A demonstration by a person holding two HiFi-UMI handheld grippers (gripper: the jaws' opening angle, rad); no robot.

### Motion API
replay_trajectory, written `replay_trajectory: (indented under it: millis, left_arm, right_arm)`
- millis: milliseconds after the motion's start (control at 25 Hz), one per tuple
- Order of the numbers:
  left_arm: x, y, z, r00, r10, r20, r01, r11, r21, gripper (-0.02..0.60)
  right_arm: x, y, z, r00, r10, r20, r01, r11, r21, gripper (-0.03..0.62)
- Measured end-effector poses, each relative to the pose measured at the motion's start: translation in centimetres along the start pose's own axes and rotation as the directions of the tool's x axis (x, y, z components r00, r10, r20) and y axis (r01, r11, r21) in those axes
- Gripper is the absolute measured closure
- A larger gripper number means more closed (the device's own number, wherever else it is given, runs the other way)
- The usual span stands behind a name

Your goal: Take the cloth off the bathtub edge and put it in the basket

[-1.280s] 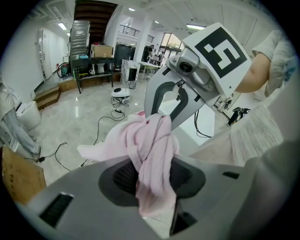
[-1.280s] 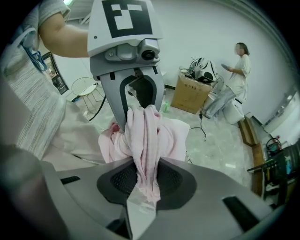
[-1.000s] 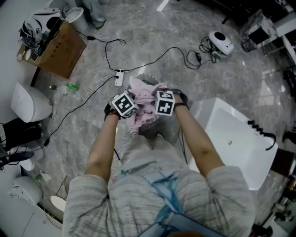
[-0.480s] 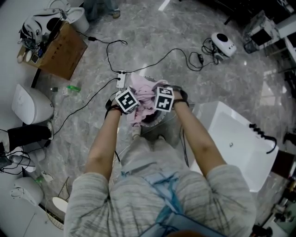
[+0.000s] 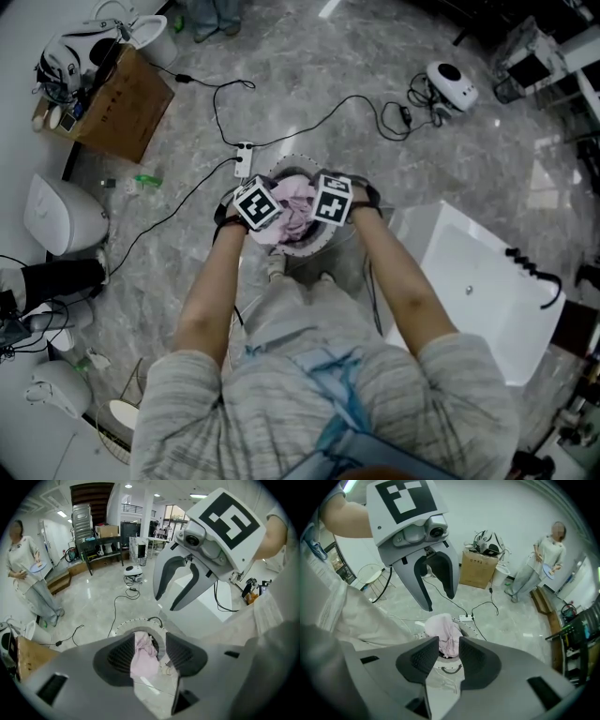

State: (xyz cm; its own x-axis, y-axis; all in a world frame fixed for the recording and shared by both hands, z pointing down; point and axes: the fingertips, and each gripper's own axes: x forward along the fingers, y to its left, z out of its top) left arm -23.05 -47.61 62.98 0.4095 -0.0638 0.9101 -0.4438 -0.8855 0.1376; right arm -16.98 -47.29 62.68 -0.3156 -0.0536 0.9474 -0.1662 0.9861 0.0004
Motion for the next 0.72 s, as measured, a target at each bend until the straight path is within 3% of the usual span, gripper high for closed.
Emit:
replay_trajectory:
  millis: [240, 480, 720]
  left_arm:
    - [-0.1, -0.7, 0.5, 0.999, 0.002, 0.048, 0.000, 0.999, -0.037, 0.388]
    - [-1.4, -2.2, 1.5, 0.996, 0.022, 0.082, -0.020, 1.000, -0.018, 0.388]
    - [-1.7, -4.5, 2.2, 0.995, 0.015, 0.103, -0.012, 1.000, -0.028, 0.389]
  right_arm:
    - [-0.4, 1.0, -1.4, 1.000, 0.012, 0.005, -0.012, 0.999, 0.037, 0.485]
    - [-1.5, 2.8, -1.8, 0.998, 0.029, 0.049, -0.032, 0.998, 0.062, 0.484]
    - [-2.4, 4.0, -2.8, 0.998, -0.002, 0.057, -0.001, 0.999, 0.052, 0.485]
